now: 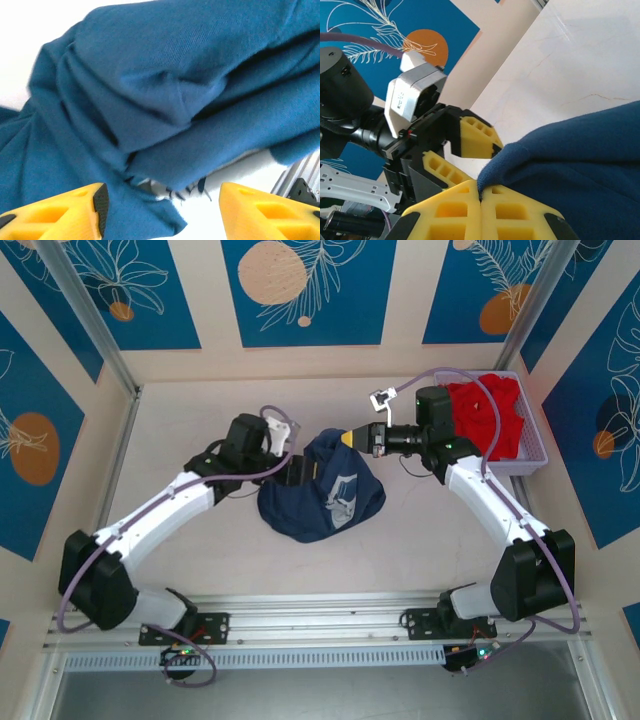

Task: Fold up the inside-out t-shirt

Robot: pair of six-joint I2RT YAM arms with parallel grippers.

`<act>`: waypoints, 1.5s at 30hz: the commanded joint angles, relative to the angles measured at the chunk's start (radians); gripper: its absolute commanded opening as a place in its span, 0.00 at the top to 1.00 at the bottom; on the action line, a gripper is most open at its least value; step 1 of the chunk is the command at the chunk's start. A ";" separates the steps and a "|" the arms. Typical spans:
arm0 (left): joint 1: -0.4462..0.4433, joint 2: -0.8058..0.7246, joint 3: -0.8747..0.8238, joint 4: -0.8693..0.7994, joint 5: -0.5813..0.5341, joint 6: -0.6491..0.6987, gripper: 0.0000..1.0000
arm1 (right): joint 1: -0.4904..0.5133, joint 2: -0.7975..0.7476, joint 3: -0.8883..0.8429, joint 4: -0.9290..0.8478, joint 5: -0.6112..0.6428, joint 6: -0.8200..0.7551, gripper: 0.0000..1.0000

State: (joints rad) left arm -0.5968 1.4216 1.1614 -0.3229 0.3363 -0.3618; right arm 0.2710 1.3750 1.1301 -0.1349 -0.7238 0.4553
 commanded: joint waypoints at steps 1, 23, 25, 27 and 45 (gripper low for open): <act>0.000 0.099 0.069 0.067 0.051 0.039 0.41 | -0.012 -0.008 0.007 -0.002 -0.042 -0.016 1.00; 0.148 -0.053 0.106 0.289 0.397 -0.140 1.00 | -0.093 -0.145 0.088 -0.235 0.179 -0.195 1.00; 0.164 -0.097 0.124 0.241 0.418 -0.125 1.00 | -0.090 -0.150 0.111 -0.247 0.225 -0.176 1.00; 0.193 -0.133 0.133 0.224 0.449 -0.133 1.00 | -0.090 -0.148 0.126 -0.259 0.269 -0.147 1.00; 0.238 -0.036 0.214 0.114 0.456 -0.215 1.00 | 0.080 0.064 0.299 -0.533 0.772 -0.265 0.76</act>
State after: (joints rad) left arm -0.3801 1.3800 1.3243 -0.2062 0.8242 -0.5377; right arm 0.3351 1.4322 1.3945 -0.5591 -0.1280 0.2653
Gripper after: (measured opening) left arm 0.045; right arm 0.203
